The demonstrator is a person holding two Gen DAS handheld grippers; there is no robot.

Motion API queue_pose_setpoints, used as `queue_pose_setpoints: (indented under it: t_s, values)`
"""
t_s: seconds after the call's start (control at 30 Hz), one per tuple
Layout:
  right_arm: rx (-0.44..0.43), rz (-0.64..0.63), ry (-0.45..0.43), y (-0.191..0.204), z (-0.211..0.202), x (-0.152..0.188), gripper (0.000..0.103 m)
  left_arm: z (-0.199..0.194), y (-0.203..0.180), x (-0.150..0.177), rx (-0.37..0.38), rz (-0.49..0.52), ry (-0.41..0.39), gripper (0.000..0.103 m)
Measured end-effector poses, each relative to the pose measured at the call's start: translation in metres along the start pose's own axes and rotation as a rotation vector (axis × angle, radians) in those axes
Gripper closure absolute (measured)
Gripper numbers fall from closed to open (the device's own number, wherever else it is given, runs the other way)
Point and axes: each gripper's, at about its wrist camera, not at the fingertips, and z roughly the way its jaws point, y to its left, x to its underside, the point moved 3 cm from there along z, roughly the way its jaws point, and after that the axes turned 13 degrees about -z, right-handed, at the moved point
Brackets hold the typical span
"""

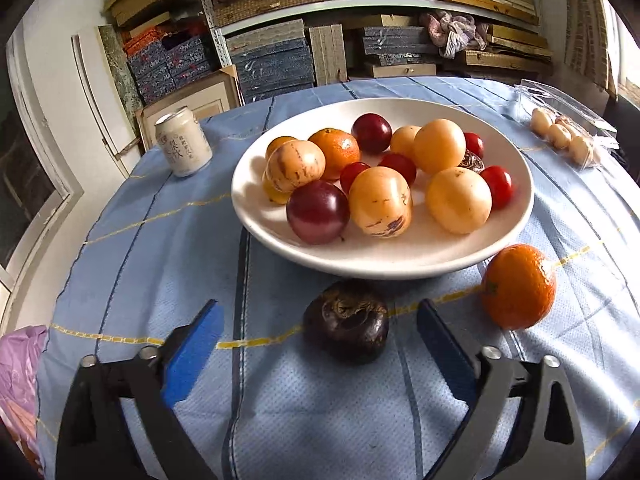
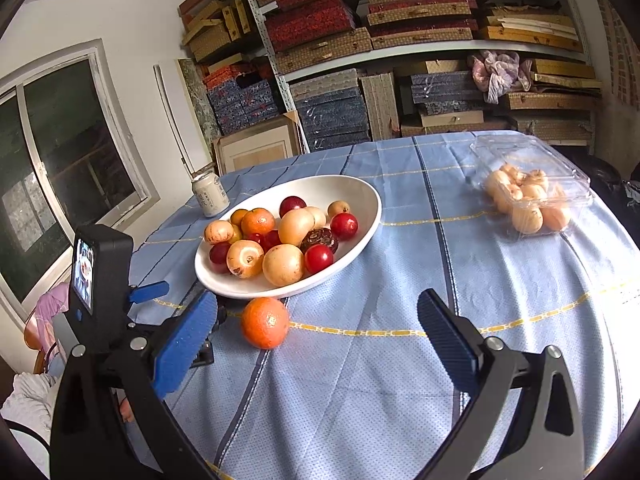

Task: Organize fruits
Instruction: 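Grasp the dark brown round fruit with the left tool, then grasp the orange with the right tool while the left tool holds the dark fruit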

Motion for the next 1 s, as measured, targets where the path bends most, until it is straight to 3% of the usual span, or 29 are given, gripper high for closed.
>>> queue_pose_setpoints:
  t_s: [0.03, 0.1, 0.2, 0.27, 0.3, 0.33, 0.73, 0.93, 1.0]
  values:
    - [-0.001, -0.001, 0.003, 0.0, 0.0, 0.001, 0.005, 0.002, 0.0, 0.0, 0.004, -0.001, 0.014, 0.024]
    - [-0.002, 0.0, 0.005, 0.0, 0.001, 0.001, 0.005, 0.006, 0.0, 0.002, 0.025, -0.008, 0.045, 0.025]
    - [-0.004, 0.001, 0.005, 0.001, 0.0, 0.0, 0.005, 0.004, 0.003, 0.002, 0.024, -0.019, 0.032, 0.025]
    - [-0.004, -0.002, 0.007, 0.002, 0.001, 0.001, 0.005, 0.004, 0.004, 0.003, 0.035, -0.023, 0.033, 0.04]
    - [-0.005, -0.004, 0.009, 0.002, 0.002, 0.001, 0.005, 0.004, 0.004, 0.003, 0.053, -0.027, 0.043, 0.053]
    - [-0.005, -0.005, 0.011, 0.002, 0.002, 0.001, 0.005, 0.005, 0.004, 0.004, 0.054, -0.027, 0.052, 0.059]
    - [-0.026, -0.022, 0.032, 0.006, 0.008, 0.004, 0.005, -0.023, 0.021, 0.03, 0.074, -0.032, 0.077, 0.059]
    - [-0.052, -0.119, 0.069, 0.032, 0.015, 0.01, 0.005, -0.043, 0.031, 0.054, 0.044, -0.022, 0.04, 0.059]
    - [-0.061, -0.185, 0.092, 0.047, 0.02, 0.014, 0.005, -0.047, 0.034, 0.054, 0.075, -0.047, 0.027, 0.059]
